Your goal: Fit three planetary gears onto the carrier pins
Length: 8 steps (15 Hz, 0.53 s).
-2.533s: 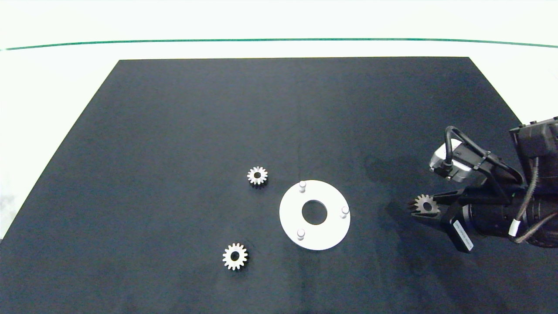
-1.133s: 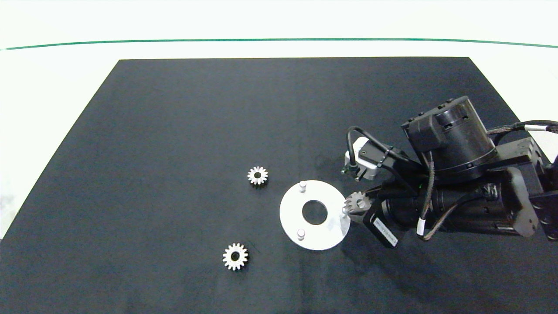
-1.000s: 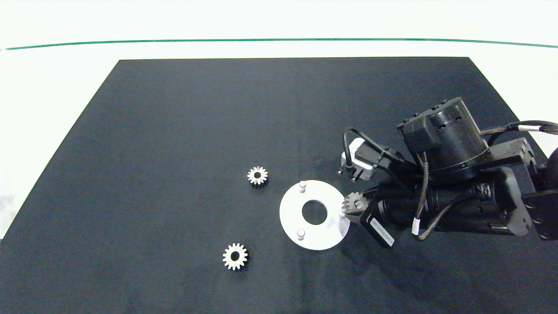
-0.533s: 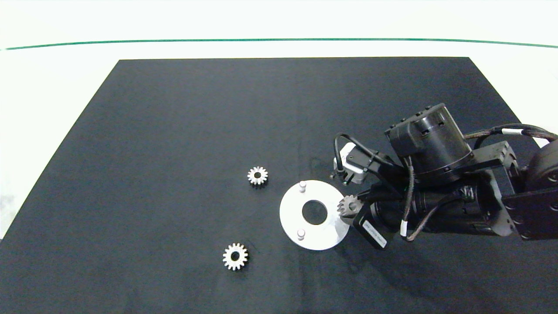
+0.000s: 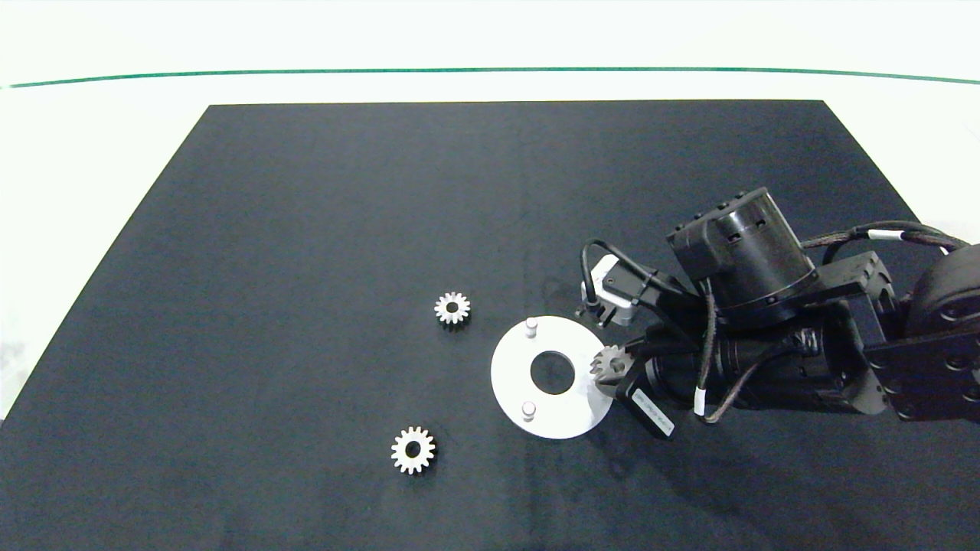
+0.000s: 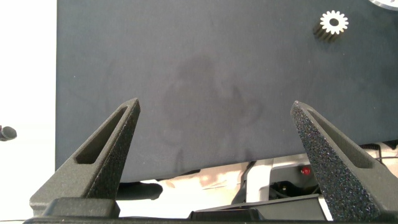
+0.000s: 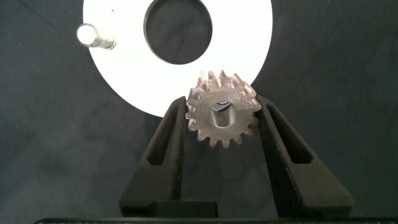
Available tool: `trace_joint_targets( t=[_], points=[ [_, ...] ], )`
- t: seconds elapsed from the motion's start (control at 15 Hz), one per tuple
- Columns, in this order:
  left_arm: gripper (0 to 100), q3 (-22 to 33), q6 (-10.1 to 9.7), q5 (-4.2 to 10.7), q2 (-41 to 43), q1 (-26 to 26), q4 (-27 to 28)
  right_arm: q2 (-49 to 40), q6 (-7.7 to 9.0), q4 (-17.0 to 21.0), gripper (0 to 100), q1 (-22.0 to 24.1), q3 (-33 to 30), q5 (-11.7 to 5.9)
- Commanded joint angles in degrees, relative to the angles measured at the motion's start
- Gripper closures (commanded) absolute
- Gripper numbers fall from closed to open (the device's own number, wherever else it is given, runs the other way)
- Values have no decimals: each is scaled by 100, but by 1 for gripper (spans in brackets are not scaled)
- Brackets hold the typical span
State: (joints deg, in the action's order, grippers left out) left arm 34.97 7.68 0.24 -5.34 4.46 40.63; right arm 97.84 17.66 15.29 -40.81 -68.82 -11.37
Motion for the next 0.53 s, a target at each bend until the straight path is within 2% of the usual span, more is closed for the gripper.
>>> trace_joint_targets(
  t=[0.07, 0.53],
  points=[
    [0, 18, 5, 2, -11, 2, 24, 24, 9, 9, 81, 12, -44, -5],
    [0, 18, 5, 2, -11, 2, 15, 77, 9, 9, 81, 21, -71, 4]
  ],
)
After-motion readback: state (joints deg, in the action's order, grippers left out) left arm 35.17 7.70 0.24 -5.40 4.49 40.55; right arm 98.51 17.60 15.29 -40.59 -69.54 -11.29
